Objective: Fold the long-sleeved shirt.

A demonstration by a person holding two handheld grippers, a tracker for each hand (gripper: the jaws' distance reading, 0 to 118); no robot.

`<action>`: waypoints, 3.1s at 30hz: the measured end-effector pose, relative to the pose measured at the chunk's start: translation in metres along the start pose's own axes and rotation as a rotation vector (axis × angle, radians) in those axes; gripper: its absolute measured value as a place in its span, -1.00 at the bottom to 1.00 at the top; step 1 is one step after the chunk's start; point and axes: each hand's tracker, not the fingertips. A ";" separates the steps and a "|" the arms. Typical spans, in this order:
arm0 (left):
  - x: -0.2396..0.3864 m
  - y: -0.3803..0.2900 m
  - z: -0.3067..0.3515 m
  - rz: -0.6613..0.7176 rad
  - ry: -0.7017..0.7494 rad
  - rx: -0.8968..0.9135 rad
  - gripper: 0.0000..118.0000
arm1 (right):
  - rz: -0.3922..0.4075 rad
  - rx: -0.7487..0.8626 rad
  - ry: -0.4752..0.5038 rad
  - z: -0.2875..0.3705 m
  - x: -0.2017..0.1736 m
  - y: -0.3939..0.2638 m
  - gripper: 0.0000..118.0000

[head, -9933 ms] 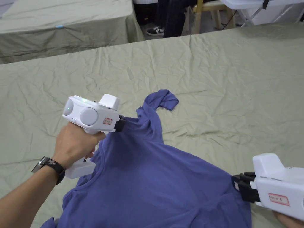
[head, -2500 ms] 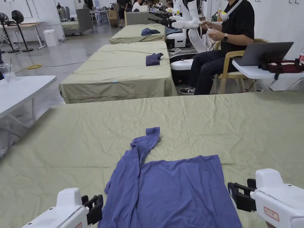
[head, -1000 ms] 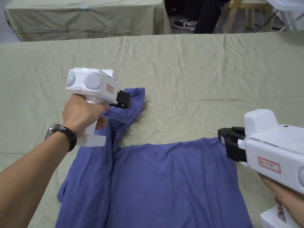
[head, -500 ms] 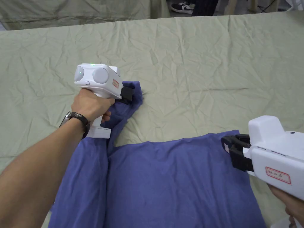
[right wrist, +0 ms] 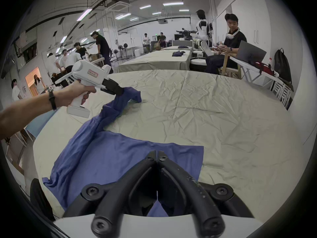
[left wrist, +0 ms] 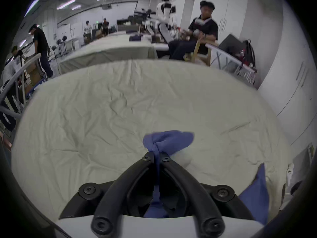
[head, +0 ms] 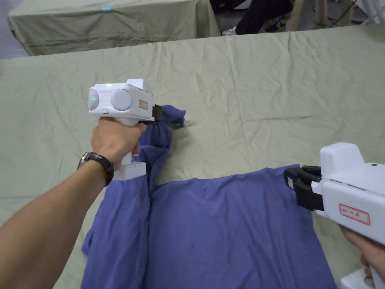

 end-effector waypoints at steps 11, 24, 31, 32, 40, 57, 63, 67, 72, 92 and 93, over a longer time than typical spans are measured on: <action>0.028 -0.046 0.161 -0.041 -0.012 0.166 -0.94 | -0.024 0.091 0.020 0.078 -0.029 -0.010 -0.98; 0.023 -0.197 0.274 0.120 0.011 0.267 -0.94 | -0.013 0.150 0.055 0.138 -0.070 -0.033 -0.98; 0.008 -0.292 0.276 0.321 0.010 0.207 -0.94 | -0.010 0.151 0.066 0.147 -0.085 -0.043 -0.98; 0.006 -0.302 0.271 0.318 0.021 0.188 -0.94 | -0.009 0.148 0.064 0.147 -0.087 -0.044 -0.98; -0.004 -0.353 0.234 0.407 0.013 0.013 -0.68 | -0.010 0.133 0.064 0.148 -0.091 -0.049 -0.98; 0.055 -0.295 0.350 0.051 0.209 0.226 -0.05 | -0.041 0.184 -0.045 0.167 -0.085 -0.062 -0.98; 0.063 -0.293 0.382 0.031 0.220 0.269 -0.79 | -0.053 0.224 -0.103 0.179 -0.086 -0.071 -0.98; 0.064 -0.296 0.381 -0.014 0.236 0.239 -1.00 | -0.068 0.224 -0.110 0.179 -0.086 -0.075 -0.98; 0.061 -0.289 0.374 0.000 0.201 0.218 -1.00 | -0.062 0.210 -0.123 0.173 -0.086 -0.077 -0.98; -0.039 -0.160 0.159 0.068 0.115 -0.142 -0.14 | -0.079 0.021 -0.121 0.068 -0.049 -0.077 -0.98; -0.035 -0.160 0.154 0.065 0.118 -0.140 -0.14 | -0.078 0.013 -0.125 0.061 -0.046 -0.076 -0.98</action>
